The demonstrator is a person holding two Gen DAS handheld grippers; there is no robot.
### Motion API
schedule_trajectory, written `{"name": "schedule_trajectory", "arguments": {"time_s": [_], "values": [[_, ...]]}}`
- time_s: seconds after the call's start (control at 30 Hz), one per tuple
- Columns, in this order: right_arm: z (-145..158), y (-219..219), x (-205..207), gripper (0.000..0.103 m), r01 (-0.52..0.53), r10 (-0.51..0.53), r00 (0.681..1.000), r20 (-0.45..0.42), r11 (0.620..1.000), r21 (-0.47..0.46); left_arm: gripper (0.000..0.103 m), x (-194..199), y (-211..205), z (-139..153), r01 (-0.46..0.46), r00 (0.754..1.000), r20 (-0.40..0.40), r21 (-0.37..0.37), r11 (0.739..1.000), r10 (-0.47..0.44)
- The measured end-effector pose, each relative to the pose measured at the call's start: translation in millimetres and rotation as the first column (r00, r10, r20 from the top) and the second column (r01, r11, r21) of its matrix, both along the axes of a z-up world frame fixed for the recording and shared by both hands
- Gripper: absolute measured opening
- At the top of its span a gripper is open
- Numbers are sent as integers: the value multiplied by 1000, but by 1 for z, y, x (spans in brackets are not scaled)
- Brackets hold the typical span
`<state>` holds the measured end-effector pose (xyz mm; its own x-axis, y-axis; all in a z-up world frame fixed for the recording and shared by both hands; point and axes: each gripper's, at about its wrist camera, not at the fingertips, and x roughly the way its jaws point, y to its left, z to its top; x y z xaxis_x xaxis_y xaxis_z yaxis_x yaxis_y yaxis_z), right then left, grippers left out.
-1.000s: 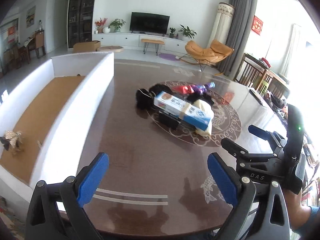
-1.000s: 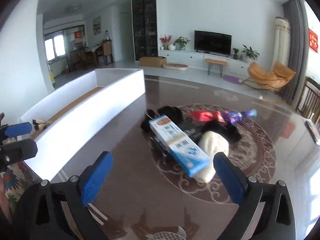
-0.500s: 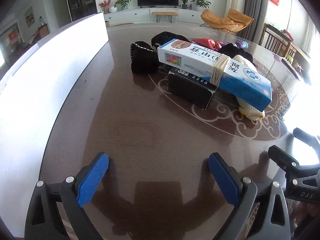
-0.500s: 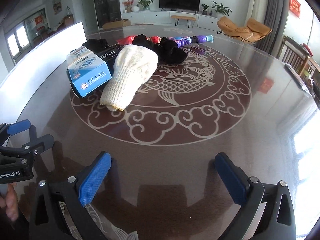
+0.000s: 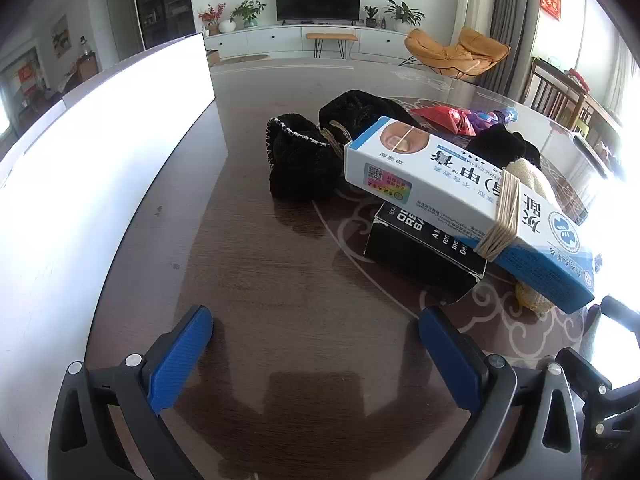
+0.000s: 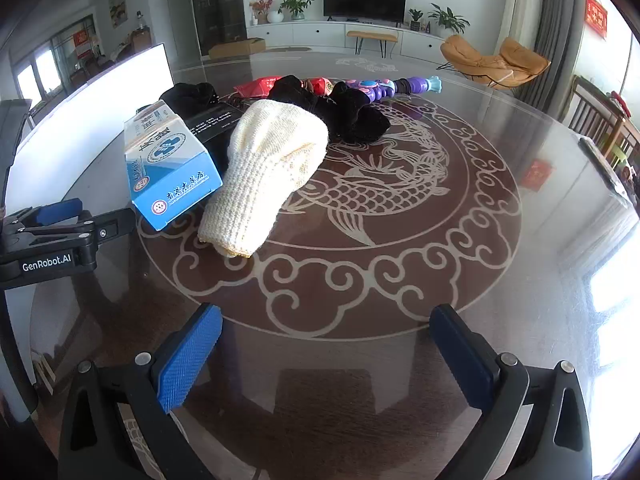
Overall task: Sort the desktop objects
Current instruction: 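Bring both empty tools back over the table near the blue-white ointment box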
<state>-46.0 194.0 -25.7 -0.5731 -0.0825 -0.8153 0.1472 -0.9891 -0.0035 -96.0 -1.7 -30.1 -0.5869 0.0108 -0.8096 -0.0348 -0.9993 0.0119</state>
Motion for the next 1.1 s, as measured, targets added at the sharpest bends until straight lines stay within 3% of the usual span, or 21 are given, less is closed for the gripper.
{"name": "schedule_trajectory", "arguments": {"time_s": [1.1], "values": [[-4,-1,-2,103,1,-1,1000,-2,1000,1,103,0,0,-1,0,1000,0,0,1000,0]]}}
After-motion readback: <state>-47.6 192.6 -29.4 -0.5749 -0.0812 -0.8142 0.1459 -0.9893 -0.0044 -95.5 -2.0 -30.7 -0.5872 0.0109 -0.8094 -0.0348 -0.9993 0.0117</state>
